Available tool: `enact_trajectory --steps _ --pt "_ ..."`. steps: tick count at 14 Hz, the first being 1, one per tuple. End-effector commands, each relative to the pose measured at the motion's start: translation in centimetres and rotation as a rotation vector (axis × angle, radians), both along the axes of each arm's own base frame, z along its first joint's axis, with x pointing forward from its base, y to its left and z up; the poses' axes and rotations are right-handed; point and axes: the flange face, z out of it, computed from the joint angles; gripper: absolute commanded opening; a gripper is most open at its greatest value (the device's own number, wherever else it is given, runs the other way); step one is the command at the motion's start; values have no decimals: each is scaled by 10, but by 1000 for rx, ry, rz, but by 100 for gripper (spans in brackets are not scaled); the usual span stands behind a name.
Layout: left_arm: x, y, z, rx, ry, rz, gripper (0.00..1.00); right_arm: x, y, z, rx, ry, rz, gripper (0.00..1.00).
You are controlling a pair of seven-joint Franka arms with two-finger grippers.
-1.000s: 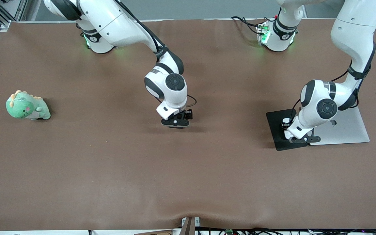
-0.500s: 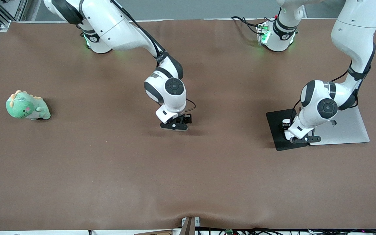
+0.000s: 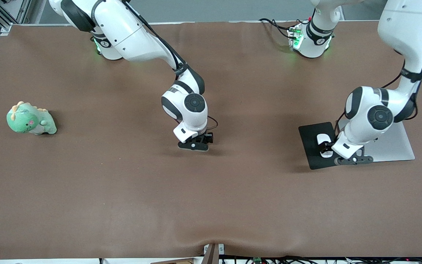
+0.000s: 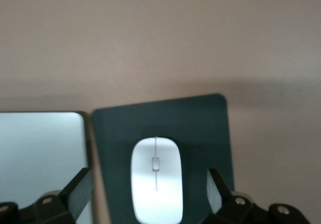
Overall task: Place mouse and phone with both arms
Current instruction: 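Release the mouse on the pad while the right gripper lifts the phone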
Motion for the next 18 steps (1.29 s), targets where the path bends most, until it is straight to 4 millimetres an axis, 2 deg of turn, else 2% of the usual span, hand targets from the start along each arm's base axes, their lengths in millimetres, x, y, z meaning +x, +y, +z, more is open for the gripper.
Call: enact_trajectory --steps 1,4,6,9,12,15,18 --pt "21 -9 72 47 12 -6 100 3 2 -2 -16 -30 -27 0" --pt "36 -7 137 61 63 -11 100 10 -4 7 -9 -36 -45 0" --pt "29 -6 186 75 64 -3 100 24 -14 40 14 -68 -70 0" --pt "8 -5 258 81 41 26 100 66 -66 99 62 -120 -125 0" --pt "-18 -7 301 99 25 39 100 83 -137 128 100 -78 -114 0" --pt "-37 -18 324 69 14 50 100 96 -224 159 131 -58 -136 0" --pt "-48 -16 338 70 14 55 100 99 -308 164 108 -47 -188 0"
